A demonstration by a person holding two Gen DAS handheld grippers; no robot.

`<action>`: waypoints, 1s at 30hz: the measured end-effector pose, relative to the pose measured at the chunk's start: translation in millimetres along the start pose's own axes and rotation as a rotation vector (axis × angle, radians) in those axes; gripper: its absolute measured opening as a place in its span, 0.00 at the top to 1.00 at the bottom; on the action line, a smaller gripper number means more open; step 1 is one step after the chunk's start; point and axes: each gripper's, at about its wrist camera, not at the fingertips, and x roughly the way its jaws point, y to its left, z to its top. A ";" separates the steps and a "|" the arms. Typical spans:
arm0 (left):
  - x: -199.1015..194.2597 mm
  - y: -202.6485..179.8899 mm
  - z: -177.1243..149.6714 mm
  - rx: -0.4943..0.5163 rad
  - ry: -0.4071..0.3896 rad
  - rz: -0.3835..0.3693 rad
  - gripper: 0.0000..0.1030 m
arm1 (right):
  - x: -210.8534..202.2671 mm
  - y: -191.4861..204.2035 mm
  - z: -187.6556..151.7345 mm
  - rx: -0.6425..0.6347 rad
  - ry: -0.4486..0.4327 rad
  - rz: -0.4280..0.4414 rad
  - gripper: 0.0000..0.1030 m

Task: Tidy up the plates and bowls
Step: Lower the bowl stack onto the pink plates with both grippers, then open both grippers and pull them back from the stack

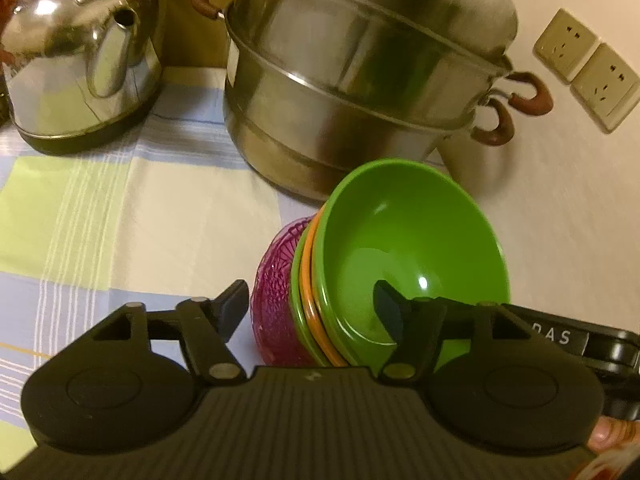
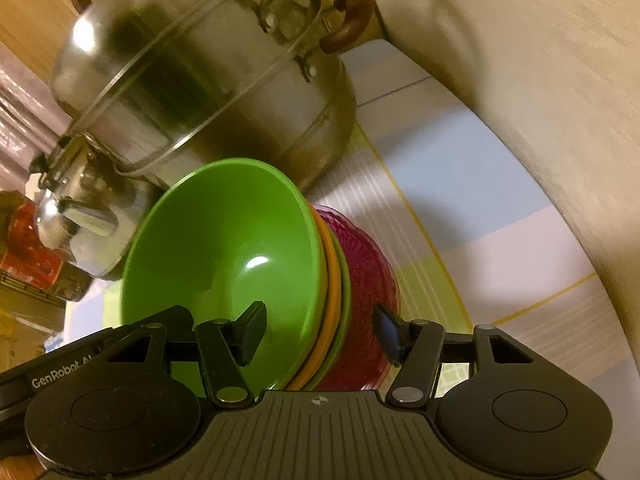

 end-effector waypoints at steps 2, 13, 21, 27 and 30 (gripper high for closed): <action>-8.0 0.2 -0.4 -0.002 -0.020 0.001 0.30 | -7.9 3.1 -1.5 -0.012 -0.016 -0.001 0.42; -59.7 0.1 -18.7 0.029 -0.132 0.018 0.19 | -57.5 14.2 -23.8 -0.058 -0.092 -0.006 0.41; -103.6 -1.1 -51.2 0.057 -0.181 0.050 0.19 | -97.0 21.2 -59.7 -0.128 -0.140 -0.005 0.41; -133.6 -0.5 -80.0 0.042 -0.175 0.059 0.19 | -120.7 27.7 -93.5 -0.159 -0.136 -0.014 0.41; -152.0 -4.5 -97.1 0.056 -0.190 0.067 0.19 | -132.5 33.3 -111.0 -0.186 -0.134 -0.031 0.41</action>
